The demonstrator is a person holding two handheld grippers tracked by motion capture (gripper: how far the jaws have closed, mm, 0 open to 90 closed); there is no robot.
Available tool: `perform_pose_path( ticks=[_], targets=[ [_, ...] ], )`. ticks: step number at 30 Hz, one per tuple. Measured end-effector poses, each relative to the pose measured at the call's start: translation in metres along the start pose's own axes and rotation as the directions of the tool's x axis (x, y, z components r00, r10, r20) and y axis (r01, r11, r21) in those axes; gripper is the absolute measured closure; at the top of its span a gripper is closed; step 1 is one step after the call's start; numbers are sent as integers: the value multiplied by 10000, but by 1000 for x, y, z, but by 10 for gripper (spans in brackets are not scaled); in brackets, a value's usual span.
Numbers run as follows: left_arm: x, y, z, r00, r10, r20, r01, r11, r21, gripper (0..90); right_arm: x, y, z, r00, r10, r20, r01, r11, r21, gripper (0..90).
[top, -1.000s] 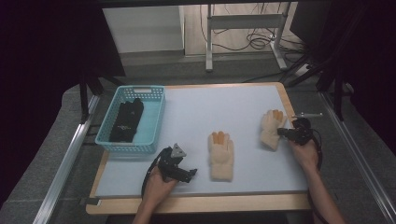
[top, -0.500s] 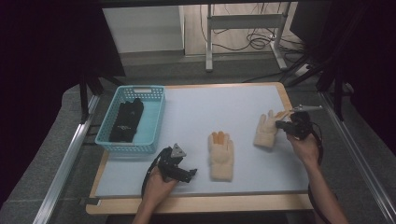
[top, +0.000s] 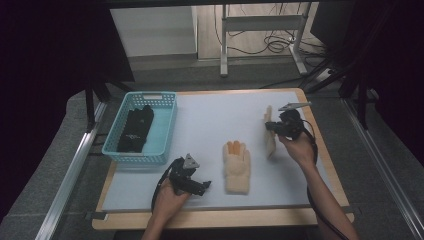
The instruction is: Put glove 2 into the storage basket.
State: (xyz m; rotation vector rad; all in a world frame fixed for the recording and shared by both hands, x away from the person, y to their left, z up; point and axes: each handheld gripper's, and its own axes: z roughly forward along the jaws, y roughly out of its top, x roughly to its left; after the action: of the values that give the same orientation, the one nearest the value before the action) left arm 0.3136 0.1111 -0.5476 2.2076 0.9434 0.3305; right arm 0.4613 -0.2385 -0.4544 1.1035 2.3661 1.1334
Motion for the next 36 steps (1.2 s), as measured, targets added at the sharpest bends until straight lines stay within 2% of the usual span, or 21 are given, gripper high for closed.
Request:
perform_pose_path(
  ticks=[3, 6, 10, 14, 20, 22, 24, 25, 26, 27, 29, 30, 31, 33, 34, 36],
  targets=[
    [0, 0, 0, 10000, -2, -2, 2, 10000, -5, 15, 16, 10, 10, 9989, -420, -197, 420, 9991, -46, 749],
    [0, 0, 0, 10000, -1, -3, 1, 10000, -4, 15, 23, 15, 15, 9964, -835, -123, 836, 9965, 77, 733],
    [0, 0, 0, 10000, -1, -2, 1, 10000, -6, 15, 16, 9, 18, 9961, -875, 66, 872, 9955, 372, 682],
    [0, 0, 0, 10000, -5, 0, 5, 10000, -2, 14, 6, -5, 22, 9980, -588, -234, 599, 9970, 481, 593],
    [0, 0, 0, 10000, -20, 7, 20, 10000, -4, 15, 6, -18, 40, 9910, -1182, -624, 1227, 9897, 740, 462],
    [0, 0, 0, 10000, -56, 6, 56, 10000, -36, 14, 8, -20, 48, 9874, -1444, -644, 1500, 9843, 931, 428],
    [0, 0, 0, 10000, -31, -2, 31, 10000, -25, 15, 11, -23, 57, 9813, -1838, -571, 1893, 9752, 1149, 424],
    [0, 0, 0, 10000, -28, -2, 28, 10000, -22, 14, 13, -24, 60, 9811, -1871, -497, 1921, 9728, 1294, 445],
    [0, 0, 0, 10000, -32, -3, 32, 10000, -26, 14, 14, -25, 63, 9795, -1972, -417, 2011, 9706, 1321, 513],
    [0, 0, 0, 10000, -37, -2, 37, 10000, -30, 14, 15, -26, 64, 9790, -2030, -204, 2040, 9706, 1278, 542],
    [0, 0, 0, 10000, -77, 2, 77, 10000, -30, 14, 15, -25, 62, 9873, -1586, -46, 1580, 9807, 1155, 583],
    [0, 0, 0, 10000, -76, 1, 76, 10000, -28, 15, 14, -25, 59, 9910, -1285, 381, 1238, 9865, 1071, 590],
    [0, 0, 0, 10000, -75, 1, 75, 10000, -28, 14, 13, -24, 56, 9912, -1145, 658, 1082, 9897, 934, 592],
    [0, 0, 0, 10000, -77, 3, 77, 10000, -27, 14, 9, -24, 48, 9901, -434, 1337, 359, 9977, 582, 589],
    [0, 0, 0, 10000, -78, 3, 78, 10000, -26, 14, 6, -24, 45, 9905, -92, 1370, 22, 9987, 507, 576],
    [0, 0, 0, 10000, -78, 3, 78, 10000, -28, 14, 1, -25, 46, 9924, 184, 1213, -287, 9961, 835, 520]
  ],
)
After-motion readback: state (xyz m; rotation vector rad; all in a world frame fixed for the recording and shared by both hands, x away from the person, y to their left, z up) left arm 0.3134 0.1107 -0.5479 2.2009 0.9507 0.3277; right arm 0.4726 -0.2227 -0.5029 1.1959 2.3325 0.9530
